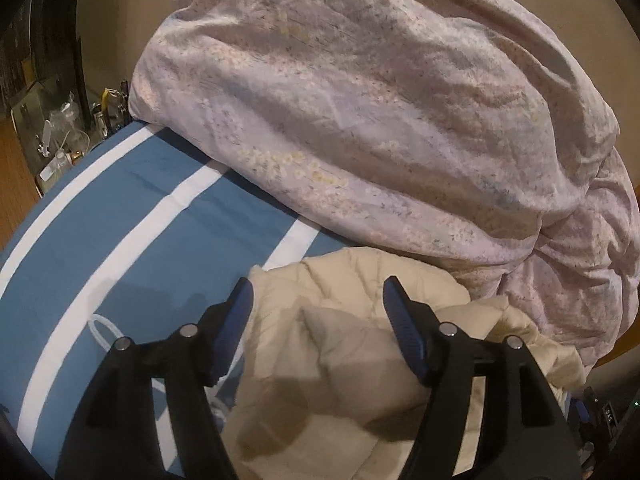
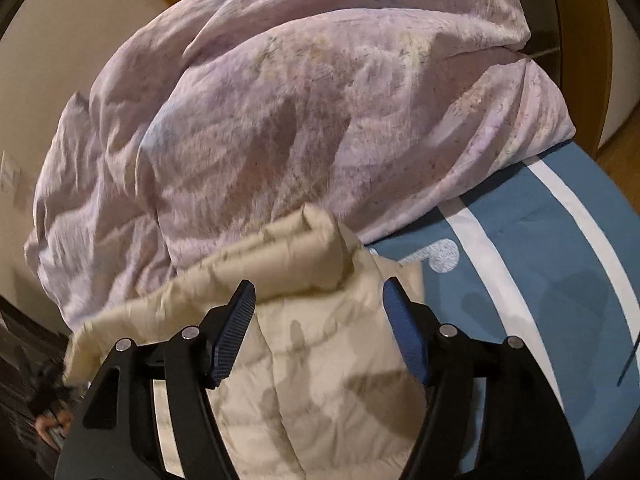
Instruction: Fold large clothes
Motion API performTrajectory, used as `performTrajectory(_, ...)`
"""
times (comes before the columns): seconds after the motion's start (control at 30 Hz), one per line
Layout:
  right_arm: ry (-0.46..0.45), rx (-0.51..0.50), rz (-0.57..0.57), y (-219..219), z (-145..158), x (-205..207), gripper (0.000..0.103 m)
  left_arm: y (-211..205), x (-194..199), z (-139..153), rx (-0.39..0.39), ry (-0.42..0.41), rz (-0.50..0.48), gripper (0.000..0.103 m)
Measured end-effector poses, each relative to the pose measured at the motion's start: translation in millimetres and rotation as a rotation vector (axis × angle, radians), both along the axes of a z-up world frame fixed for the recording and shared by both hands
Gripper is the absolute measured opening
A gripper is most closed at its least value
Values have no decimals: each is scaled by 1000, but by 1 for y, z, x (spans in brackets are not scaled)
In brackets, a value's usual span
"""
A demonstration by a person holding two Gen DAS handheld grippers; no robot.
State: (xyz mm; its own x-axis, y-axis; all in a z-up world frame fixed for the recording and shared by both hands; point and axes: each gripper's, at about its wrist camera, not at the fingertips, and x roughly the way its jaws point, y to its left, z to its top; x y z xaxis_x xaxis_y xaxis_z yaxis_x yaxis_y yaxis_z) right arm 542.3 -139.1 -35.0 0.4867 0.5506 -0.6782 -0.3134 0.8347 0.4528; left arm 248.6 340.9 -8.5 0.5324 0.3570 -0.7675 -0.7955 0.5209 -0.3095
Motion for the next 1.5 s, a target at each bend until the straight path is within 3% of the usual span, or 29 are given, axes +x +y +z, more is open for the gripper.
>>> performTrajectory(0.53, -51, -144, 85, 24, -21, -20, 68, -16, -49, 8, 60, -20, 38, 70)
performTrajectory(0.73, -86, -223, 103, 39, -33, -20, 68, -37, -25, -10, 74, 23, -38, 70)
performTrajectory(0.9, -149, -316, 111, 54, -45, -22, 68, -51, 13, -20, 179, 85, -97, 70)
performTrajectory(1.17, -205, -391, 94, 67, -62, -22, 73, -43, 50, -48, 255, 186, -82, 70)
performTrajectory(1.5, -242, -419, 74, 77, -76, -15, 80, -23, 64, -71, 262, 227, -82, 76)
